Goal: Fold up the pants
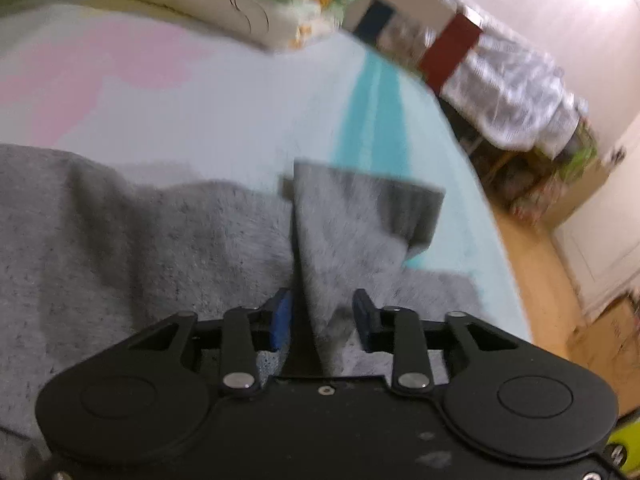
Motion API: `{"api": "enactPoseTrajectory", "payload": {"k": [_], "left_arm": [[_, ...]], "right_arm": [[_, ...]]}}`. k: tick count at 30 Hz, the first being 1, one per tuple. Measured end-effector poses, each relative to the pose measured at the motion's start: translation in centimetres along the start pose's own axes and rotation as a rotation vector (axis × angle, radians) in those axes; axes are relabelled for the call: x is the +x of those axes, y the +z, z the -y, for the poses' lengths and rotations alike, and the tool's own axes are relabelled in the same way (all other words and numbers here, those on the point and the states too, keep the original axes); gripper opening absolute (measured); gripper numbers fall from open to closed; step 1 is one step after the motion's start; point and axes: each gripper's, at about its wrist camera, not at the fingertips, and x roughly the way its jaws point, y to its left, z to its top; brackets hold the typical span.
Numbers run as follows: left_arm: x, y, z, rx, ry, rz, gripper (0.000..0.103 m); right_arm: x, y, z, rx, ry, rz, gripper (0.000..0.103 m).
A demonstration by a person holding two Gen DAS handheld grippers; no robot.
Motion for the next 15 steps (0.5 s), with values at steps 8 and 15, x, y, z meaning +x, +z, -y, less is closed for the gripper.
{"api": "enactPoseTrajectory", "payload": {"k": [8, 15], "left_arm": [[-0.6, 0.3, -1.1, -0.027, -0.052, -0.015, 0.062], [-2.0, -0.1, 0.4, 0.082, -0.11, 0.016, 0.062]], "right_arm": [[-2.5, -2.7, 12.0, 0.56, 0.201, -0.047, 0.002], [-1.4, -8.6, 16.1, 0.885, 0.339, -0.202, 0.003]]}}
